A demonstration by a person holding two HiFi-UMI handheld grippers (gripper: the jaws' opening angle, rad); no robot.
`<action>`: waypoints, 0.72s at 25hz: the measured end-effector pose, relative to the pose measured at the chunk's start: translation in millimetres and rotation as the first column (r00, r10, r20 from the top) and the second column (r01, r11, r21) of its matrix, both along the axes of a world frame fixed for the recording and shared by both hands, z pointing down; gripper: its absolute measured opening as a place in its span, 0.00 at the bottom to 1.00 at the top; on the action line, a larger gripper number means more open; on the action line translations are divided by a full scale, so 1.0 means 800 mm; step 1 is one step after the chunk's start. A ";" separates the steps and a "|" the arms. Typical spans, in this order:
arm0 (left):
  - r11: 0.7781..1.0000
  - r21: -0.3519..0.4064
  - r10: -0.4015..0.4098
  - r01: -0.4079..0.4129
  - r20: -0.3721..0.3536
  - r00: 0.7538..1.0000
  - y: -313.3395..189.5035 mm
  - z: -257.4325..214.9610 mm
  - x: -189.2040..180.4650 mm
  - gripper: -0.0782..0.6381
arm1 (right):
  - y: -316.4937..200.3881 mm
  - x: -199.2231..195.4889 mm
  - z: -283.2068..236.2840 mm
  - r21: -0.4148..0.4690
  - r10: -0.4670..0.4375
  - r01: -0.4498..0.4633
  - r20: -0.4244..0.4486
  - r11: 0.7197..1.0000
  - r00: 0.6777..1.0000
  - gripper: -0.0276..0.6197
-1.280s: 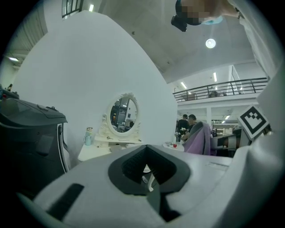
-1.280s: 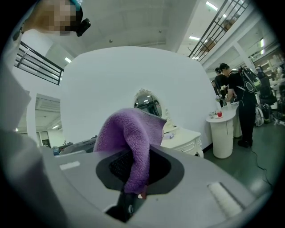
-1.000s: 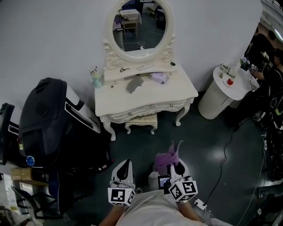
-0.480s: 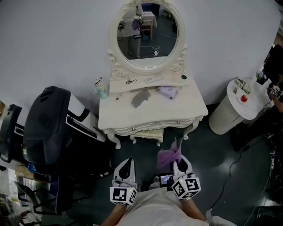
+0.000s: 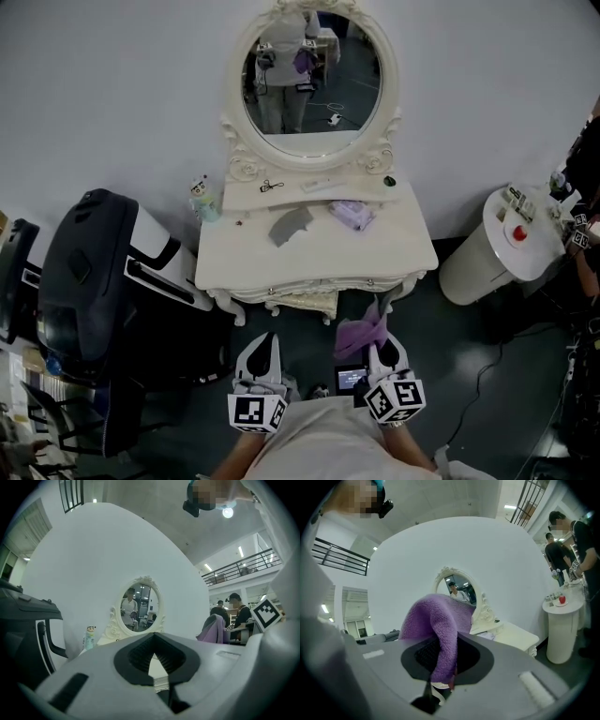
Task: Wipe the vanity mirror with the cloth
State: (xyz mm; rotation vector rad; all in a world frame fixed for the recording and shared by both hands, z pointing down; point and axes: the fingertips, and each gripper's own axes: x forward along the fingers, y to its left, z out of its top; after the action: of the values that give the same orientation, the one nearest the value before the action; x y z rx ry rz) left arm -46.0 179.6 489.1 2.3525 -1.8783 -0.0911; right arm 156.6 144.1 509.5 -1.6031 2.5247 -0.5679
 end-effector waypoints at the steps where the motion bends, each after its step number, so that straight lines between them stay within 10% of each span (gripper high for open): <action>1: 1.000 0.003 0.001 -0.001 -0.004 1.000 -0.010 0.001 0.001 0.11 | -0.010 0.000 0.002 0.000 0.000 0.000 -0.005 1.000 1.000 0.14; 18: 0.992 0.054 0.114 -0.112 -0.037 0.993 -0.290 -0.018 -0.051 0.11 | -0.243 -0.049 -0.021 0.021 0.103 -0.102 -0.043 0.995 0.994 0.14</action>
State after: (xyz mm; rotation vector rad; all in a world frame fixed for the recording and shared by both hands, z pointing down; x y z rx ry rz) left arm -86.5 -52.5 474.8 2.4660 -1.7415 -0.1772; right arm 117.3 -50.3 492.3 -1.7448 2.4530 -0.5009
